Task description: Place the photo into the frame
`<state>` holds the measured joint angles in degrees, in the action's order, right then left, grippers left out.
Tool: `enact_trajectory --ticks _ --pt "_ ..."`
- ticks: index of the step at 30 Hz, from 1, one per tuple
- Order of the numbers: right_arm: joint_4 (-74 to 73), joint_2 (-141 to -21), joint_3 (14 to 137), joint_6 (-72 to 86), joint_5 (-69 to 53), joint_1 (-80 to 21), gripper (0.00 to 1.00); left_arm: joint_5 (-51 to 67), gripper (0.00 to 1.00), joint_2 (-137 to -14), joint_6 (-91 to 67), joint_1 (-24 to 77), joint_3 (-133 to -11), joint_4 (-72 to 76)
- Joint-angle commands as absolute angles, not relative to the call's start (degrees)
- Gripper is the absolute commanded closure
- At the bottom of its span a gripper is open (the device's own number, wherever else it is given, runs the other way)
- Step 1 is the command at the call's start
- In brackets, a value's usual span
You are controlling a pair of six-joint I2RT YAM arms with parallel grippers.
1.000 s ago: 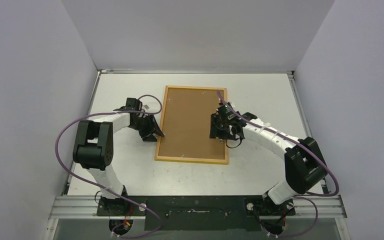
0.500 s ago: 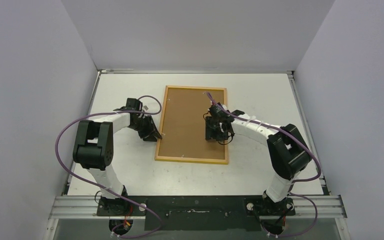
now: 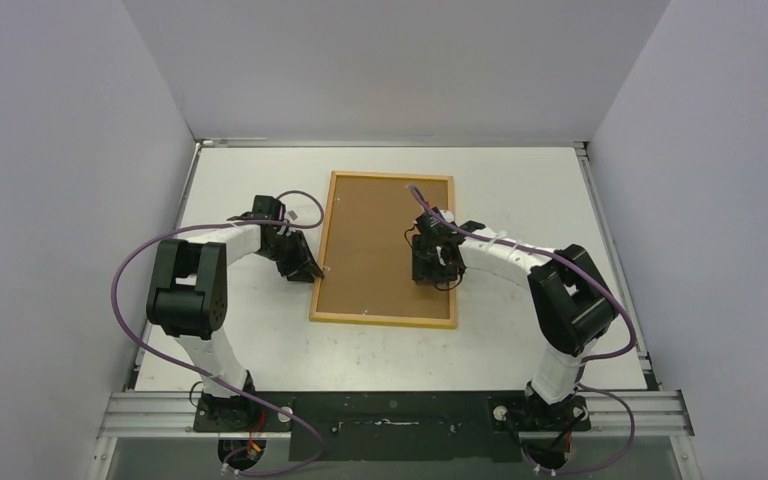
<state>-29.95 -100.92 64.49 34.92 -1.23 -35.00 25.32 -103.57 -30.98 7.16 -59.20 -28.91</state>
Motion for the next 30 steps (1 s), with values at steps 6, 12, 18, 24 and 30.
enact_trajectory --ticks 6,12,18,24,30 --pt "-29.69 -100.22 63.6 35.67 5.76 -35.36 0.51 21.04 0.78 -106.24 -30.07 7.42 -58.6 -31.77" --pt "-30.88 -100.03 63.52 36.74 7.7 -35.33 0.51 21.09 0.78 -106.5 -30.19 7.38 -58.62 -31.77" --pt "-31.82 -100.39 63.62 39.19 9.14 -35.36 0.5 22.17 0.79 -107.11 -30.35 7.28 -58.83 -31.74" --pt "-31.82 -99.32 62.74 40.67 8.46 -35.35 0.5 23.28 0.79 -107.31 -30.59 7.08 -58.91 -31.41" --pt "-32.55 -98.23 61.52 41.09 6.34 -35.33 0.5 24.35 0.79 -107.57 -31.4 6.99 -58.88 -30.41"
